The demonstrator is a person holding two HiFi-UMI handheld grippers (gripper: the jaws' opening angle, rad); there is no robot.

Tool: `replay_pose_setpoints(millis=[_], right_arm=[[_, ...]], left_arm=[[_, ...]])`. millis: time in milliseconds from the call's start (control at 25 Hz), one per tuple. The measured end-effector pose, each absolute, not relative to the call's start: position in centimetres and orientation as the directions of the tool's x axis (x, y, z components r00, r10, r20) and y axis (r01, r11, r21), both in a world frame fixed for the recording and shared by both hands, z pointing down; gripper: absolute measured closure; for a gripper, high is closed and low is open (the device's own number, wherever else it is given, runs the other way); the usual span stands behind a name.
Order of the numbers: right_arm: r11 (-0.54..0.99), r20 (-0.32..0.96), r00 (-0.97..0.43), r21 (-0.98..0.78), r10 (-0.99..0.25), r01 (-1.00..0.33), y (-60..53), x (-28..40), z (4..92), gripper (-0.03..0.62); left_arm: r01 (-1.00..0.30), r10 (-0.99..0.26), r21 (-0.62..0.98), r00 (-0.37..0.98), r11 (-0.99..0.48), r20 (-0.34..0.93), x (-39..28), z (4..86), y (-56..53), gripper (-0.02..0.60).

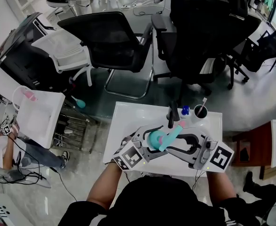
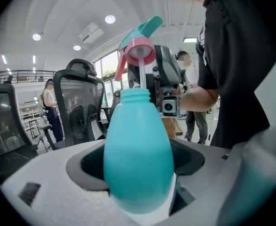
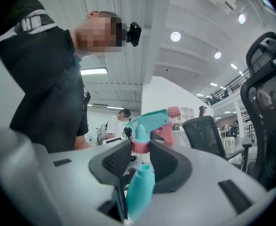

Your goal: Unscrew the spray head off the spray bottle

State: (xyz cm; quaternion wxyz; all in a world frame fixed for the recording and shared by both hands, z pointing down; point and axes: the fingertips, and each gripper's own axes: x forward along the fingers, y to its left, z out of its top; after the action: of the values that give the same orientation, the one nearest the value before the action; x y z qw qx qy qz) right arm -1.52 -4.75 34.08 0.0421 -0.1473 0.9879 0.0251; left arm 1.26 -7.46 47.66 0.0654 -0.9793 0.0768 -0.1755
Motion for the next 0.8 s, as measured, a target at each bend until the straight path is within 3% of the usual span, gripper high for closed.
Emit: replay_pose_setpoints(millis=[800], right_arm=[[0.843,-0.259,-0.820,0.038,-0.511,-0.537,-7.5,3.4,29.9,0.465]], left_arm=[[-0.472,-0.486,-0.149,0.756,-0.869,0.439,-4.3,54.4,-14.5,0.186]])
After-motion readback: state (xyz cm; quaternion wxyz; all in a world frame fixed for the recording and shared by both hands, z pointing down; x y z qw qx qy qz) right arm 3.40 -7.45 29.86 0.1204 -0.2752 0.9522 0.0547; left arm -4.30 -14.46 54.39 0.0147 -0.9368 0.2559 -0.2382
